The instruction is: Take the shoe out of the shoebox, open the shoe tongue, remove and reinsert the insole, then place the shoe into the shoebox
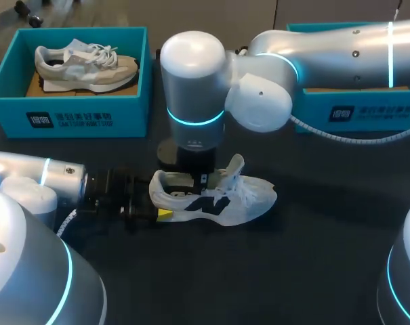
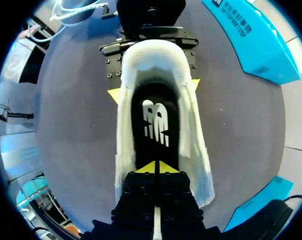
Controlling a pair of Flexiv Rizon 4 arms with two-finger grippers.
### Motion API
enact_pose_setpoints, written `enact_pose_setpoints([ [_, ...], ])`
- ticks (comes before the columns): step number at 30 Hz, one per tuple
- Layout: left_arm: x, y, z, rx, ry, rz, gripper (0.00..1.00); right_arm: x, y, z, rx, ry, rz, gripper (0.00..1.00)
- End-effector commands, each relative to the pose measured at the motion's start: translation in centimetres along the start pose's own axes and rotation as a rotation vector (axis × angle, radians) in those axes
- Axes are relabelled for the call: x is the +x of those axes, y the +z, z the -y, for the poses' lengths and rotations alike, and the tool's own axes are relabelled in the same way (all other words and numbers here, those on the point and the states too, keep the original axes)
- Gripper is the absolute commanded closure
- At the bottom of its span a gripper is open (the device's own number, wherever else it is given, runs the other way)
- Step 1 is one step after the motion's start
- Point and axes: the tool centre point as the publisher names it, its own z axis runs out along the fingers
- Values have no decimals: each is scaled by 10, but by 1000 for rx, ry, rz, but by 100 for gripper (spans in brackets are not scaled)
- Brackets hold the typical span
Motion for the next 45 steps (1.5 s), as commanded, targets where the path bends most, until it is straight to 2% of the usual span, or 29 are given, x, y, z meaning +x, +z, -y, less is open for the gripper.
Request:
enact_pose_setpoints([
  [1,1,0,-1,0,-1,3,100,-6,7,-5,0,-5,-1,100],
  [7,1,0,-1,0,-1,3,100,-10,9,-8,-11,-1,6,100],
  [9,1,0,-1,0,-1,3,100,-11,10,-9,-19,6,5,89],
  [11,1,0,-1,0,-1,3,100,-11,11,-9,-23,11,4,86],
  [12,1,0,-1,0,-1,3,100,-12,12,-9,-27,15,4,80],
  [22,1,0,-1,0,-1,3,100,-15,16,-11,-38,18,0,73],
  [27,1,0,-1,0,-1,3,100,-17,22,-13,-43,17,-1,62],
  [34,1,0,-1,0,-1,3,100,-15,37,-16,-53,8,-21,60],
  [40,1,0,-1,0,-1,3,100,-10,50,-17,-50,-1,-50,64],
  [43,1,0,-1,0,-1,3,100,-6,53,-17,-45,0,-59,81],
  [44,1,0,-1,0,-1,3,100,-4,54,-17,-43,0,-65,95],
  [45,1,0,-1,0,-1,3,100,-2,54,-16,-41,-1,-69,100],
])
